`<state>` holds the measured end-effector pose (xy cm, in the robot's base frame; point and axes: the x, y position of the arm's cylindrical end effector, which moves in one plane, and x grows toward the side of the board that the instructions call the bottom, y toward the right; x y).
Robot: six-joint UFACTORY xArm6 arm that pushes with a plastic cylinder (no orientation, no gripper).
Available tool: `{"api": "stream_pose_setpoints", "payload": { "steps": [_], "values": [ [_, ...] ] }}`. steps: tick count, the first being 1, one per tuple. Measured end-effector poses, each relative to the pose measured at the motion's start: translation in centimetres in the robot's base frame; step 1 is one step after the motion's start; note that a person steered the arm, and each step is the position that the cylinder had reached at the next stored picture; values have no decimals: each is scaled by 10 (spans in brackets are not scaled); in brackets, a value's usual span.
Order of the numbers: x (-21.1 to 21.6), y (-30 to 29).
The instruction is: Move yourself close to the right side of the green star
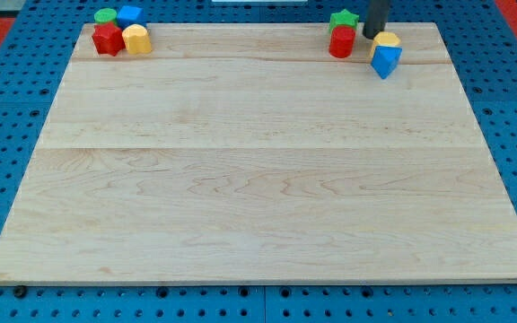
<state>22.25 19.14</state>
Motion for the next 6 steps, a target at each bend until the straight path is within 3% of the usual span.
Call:
{"api": "stream_pose_setpoints", "payload": {
  "steps": [2,4,5,6],
  "values": [
    [0,66],
    [-9,-10],
    [-9,-26],
    [-8,-5]
  ]
}}
